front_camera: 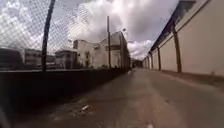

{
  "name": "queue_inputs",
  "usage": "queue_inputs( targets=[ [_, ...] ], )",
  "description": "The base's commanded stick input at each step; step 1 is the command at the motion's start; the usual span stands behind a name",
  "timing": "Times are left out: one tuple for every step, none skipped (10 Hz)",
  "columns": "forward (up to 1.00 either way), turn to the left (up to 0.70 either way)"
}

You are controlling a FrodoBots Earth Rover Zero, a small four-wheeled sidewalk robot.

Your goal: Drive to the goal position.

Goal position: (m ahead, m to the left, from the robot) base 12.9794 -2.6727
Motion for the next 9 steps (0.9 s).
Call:
queue_inputs(
  targets=[
    [0.60, -0.02],
    [0.60, -0.02],
    [0.60, -0.02],
    [0.60, -0.04],
    [0.60, -0.08],
    [0.60, -0.09],
    [0.60, -0.10],
    [0.50, -0.14],
    [0.10, -0.24]
  ],
)
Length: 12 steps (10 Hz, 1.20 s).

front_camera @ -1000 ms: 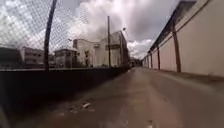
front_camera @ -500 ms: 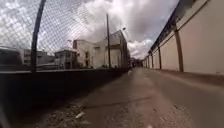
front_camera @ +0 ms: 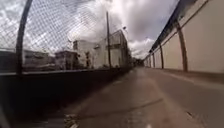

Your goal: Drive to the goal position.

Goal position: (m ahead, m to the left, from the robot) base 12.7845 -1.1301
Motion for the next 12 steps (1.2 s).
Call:
queue_inputs(
  targets=[
    [0.00, -0.16],
    [0.00, -0.03],
    [0.00, -0.01],
    [0.00, 0.00],
    [0.00, 0.00],
    [0.00, 0.00],
    [0.00, 0.00],
    [0.00, 0.00],
    [0.00, 0.00],
    [0.00, 0.00],
    [0.00, 0.00],
    [0.14, 0.00]
  ],
)
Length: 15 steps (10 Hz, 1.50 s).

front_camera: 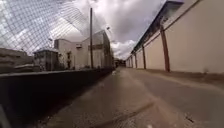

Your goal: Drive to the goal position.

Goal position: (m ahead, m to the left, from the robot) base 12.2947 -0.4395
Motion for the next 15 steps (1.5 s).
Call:
queue_inputs(
  targets=[
    [0.54, 0.00],
    [0.60, 0.00],
    [0.60, 0.00],
    [0.60, 0.00],
    [0.60, 0.00],
    [0.60, 0.00],
    [0.60, 0.00],
    [0.60, 0.00],
    [0.60, 0.00],
    [0.60, 0.00],
    [0.60, 0.00],
    [0.60, 0.00],
    [0.60, 0.00],
    [0.60, 0.00],
    [0.60, 0.00]
  ],
)
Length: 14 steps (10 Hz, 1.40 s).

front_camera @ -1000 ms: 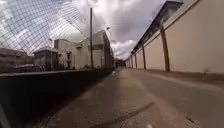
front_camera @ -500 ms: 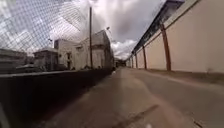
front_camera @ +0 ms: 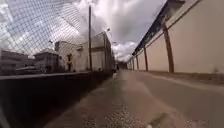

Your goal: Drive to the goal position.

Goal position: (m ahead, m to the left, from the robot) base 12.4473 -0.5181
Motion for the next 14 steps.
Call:
queue_inputs(
  targets=[
    [0.60, -0.01],
    [0.60, -0.02],
    [0.60, -0.04],
    [0.60, -0.05],
    [0.60, -0.07],
    [0.60, -0.07],
    [0.60, -0.07],
    [0.60, -0.07],
    [0.60, -0.07],
    [0.60, -0.07],
    [0.60, -0.07],
    [0.60, -0.07],
    [0.60, -0.07],
    [0.60, -0.07]
  ],
)
